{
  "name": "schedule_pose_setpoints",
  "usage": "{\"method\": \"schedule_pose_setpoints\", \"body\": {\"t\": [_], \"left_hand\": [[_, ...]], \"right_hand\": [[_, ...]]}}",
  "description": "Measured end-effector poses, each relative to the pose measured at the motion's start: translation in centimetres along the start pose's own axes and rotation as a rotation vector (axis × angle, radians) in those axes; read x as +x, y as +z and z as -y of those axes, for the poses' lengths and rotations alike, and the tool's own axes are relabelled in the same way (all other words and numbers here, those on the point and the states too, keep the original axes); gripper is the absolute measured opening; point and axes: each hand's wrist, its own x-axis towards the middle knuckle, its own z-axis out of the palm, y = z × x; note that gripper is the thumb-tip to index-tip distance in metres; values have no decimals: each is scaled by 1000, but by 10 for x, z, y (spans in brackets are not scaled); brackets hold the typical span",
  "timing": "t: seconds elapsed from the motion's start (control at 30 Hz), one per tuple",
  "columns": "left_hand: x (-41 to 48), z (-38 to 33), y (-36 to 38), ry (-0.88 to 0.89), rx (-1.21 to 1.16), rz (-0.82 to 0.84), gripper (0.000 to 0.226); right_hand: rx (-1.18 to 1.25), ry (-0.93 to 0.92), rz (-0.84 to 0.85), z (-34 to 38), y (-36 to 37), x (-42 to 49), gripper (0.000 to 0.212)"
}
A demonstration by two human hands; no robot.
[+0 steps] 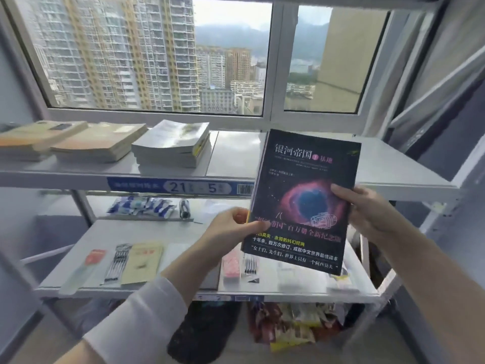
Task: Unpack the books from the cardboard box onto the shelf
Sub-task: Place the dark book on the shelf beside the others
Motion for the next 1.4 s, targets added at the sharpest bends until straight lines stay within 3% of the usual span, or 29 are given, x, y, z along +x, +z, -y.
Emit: {"method": "schedule_pose_setpoints", "body": {"t": [0.07,0.17,0.33,0.43,0.53,0.7,0.93,1.07,1.2,1.3,1.4], "left_hand": [[41,-12,-16,57,18,-28,36],[100,-37,-32,134,60,-82,37],[179,-52,-59,267,229,-186,46],[209,-35,-67,257,230,-205,43],[223,-17,-68,209,248,-177,46],[232,-6,-81,187,215,-58,65],[241,-7,-83,214,189,-95,51],[245,-35,-90,62,123,-62,54],[253,-69,-105,-271,-25,109,34],[260,-74,-112,-481,-48,97,25],[264,-65,-116,-572,-2,77,30]], "right_hand": [[-33,-90,21,17,10,40,59],[-14,-216,69,43,23,95,39],[-106,-373,116,65,37,176,75],[-189,-413,133,49,38,211,61],[-297,-439,132,27,39,227,49],[-320,-403,155,8,36,237,67],[-231,-345,115,3,40,245,27],[-169,-134,106,29,51,261,27],[-147,233,98,36,64,291,26],[-109,504,70,21,71,308,29],[-157,587,55,7,75,317,32]]}}
